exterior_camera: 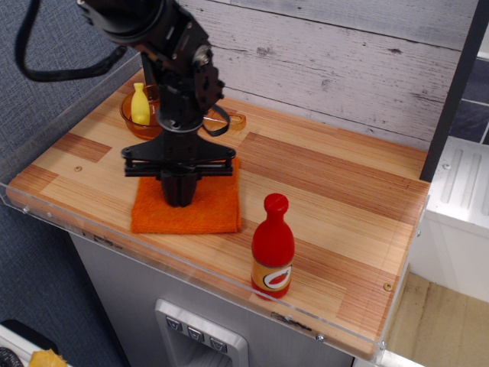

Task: Place red cloth right above red jar.

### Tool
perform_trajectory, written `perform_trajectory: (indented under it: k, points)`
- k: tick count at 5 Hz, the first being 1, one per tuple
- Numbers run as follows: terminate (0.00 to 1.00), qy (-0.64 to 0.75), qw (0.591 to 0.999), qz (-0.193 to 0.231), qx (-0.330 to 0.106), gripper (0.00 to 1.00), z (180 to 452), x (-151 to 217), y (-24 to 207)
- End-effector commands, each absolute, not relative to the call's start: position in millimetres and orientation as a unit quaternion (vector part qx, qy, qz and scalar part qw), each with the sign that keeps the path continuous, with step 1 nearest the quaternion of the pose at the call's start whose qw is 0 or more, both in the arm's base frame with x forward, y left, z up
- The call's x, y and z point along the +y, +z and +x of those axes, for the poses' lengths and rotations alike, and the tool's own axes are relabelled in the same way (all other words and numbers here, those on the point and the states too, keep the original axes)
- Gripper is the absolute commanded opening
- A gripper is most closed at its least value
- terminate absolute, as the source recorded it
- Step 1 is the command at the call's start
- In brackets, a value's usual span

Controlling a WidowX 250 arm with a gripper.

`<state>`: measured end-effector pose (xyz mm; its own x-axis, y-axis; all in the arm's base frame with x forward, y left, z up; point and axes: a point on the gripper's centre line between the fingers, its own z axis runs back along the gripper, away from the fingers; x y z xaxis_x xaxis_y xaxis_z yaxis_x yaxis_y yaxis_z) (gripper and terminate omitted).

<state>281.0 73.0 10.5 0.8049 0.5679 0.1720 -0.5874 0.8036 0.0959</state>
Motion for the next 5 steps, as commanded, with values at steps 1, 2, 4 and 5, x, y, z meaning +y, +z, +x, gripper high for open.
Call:
perform_trajectory:
  k: [1, 2, 4, 5]
  points:
    - [0.0, 0.229, 0.97, 0.048, -0.069, 0.0, 307.3, 40.1, 7.1]
    - [0.0, 0.164, 0.983, 0.039, -0.068, 0.0, 316.4, 18.9, 3.3]
    - [0.0, 0.099, 0.993, 0.018, -0.056, 0.0, 320.2, -12.9, -2.6]
    - [0.0, 0.086, 0.995, 0.017, -0.057, 0.0, 314.2, -26.8, 1.1]
